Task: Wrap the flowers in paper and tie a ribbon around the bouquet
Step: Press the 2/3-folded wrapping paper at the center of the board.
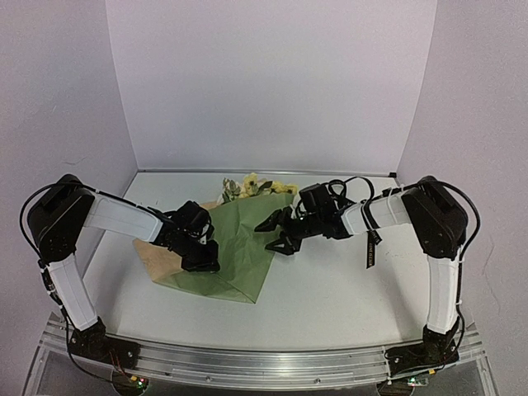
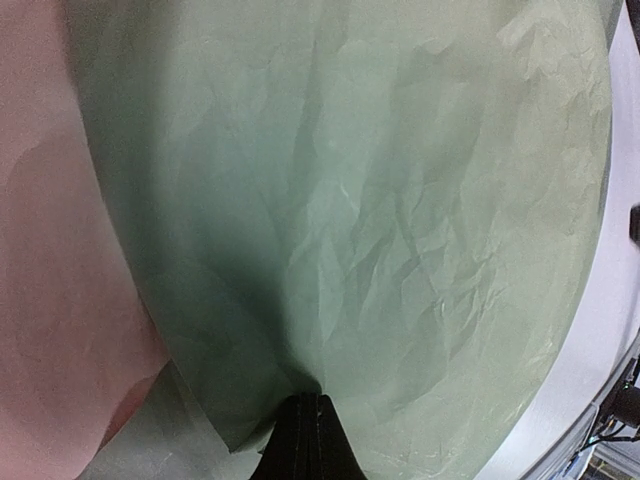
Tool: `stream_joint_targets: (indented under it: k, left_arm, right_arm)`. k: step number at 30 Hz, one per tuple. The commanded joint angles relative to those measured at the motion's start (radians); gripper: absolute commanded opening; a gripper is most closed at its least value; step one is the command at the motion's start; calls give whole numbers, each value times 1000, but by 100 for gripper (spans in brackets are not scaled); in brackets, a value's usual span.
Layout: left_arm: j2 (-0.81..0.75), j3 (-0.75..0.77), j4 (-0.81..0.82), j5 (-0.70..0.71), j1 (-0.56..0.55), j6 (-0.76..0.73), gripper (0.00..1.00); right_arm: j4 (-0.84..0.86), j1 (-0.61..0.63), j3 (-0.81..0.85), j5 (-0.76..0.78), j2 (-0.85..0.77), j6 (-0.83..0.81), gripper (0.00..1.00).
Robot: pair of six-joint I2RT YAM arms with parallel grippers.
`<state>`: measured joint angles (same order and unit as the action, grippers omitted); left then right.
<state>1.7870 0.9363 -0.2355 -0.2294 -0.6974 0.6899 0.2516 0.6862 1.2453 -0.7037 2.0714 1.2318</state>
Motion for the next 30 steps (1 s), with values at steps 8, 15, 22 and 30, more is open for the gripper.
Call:
stream_joint_targets:
  k: [8, 15, 22, 30]
  left_arm:
    - [4, 29, -39, 29, -7, -6, 0]
    - [6, 32, -47, 34, -7, -16, 0]
    - [6, 43, -57, 38, -7, -25, 0]
    - [11, 51, -70, 38, -7, -41, 0]
  right_arm:
    - [132, 38, -75, 42, 30, 46, 66]
    - [128, -17, -19, 86, 92, 51, 65]
    - [126, -61, 67, 124, 156, 86, 65]
    - [86, -125, 187, 179, 208, 110, 64]
